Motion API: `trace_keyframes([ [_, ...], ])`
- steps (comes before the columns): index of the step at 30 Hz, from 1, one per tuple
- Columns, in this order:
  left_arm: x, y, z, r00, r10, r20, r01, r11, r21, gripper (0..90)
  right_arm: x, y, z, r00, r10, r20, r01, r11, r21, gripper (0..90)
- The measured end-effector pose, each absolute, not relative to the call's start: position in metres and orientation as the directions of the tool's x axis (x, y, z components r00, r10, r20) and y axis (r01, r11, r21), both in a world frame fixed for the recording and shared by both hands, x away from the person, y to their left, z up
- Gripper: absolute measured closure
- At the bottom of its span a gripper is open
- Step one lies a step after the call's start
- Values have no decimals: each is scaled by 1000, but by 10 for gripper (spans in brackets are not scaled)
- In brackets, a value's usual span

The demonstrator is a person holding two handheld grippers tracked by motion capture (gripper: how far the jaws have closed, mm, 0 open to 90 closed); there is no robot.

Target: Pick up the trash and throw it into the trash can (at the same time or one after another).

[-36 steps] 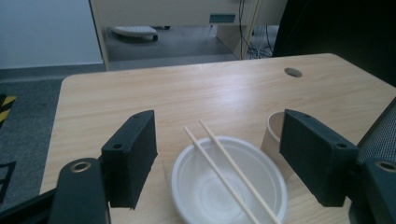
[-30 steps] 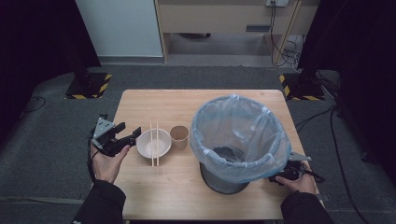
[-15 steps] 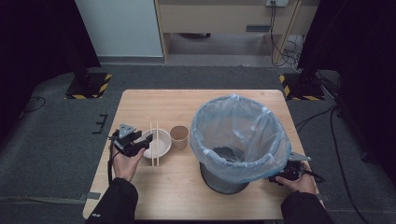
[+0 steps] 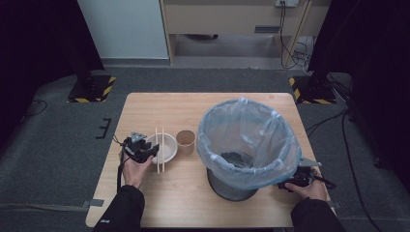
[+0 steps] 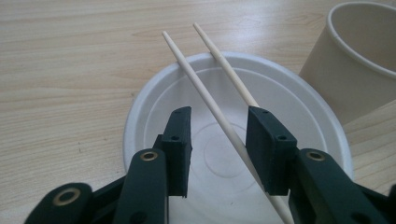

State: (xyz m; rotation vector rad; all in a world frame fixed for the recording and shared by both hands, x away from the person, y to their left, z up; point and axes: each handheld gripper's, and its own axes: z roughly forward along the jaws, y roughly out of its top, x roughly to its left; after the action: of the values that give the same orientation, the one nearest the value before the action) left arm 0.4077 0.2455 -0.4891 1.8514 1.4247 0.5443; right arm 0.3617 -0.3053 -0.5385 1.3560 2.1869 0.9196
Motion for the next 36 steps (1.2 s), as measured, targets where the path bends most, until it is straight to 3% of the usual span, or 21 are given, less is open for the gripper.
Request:
trace_keyframes([
  [18,411,247,-493,288,950,-117,683,-119,721,847,362,-305,-539,-447,895,2,626,310,715,37],
  [28,409,249,-486,290,950,-113,664,-115,739,854,362,-305,-539,-447,894,2,626,311,715,37],
  [36,400,255,-462,301,945,-127,589,-79,805,853,362,-305,-539,-447,894,2,626,311,715,37],
])
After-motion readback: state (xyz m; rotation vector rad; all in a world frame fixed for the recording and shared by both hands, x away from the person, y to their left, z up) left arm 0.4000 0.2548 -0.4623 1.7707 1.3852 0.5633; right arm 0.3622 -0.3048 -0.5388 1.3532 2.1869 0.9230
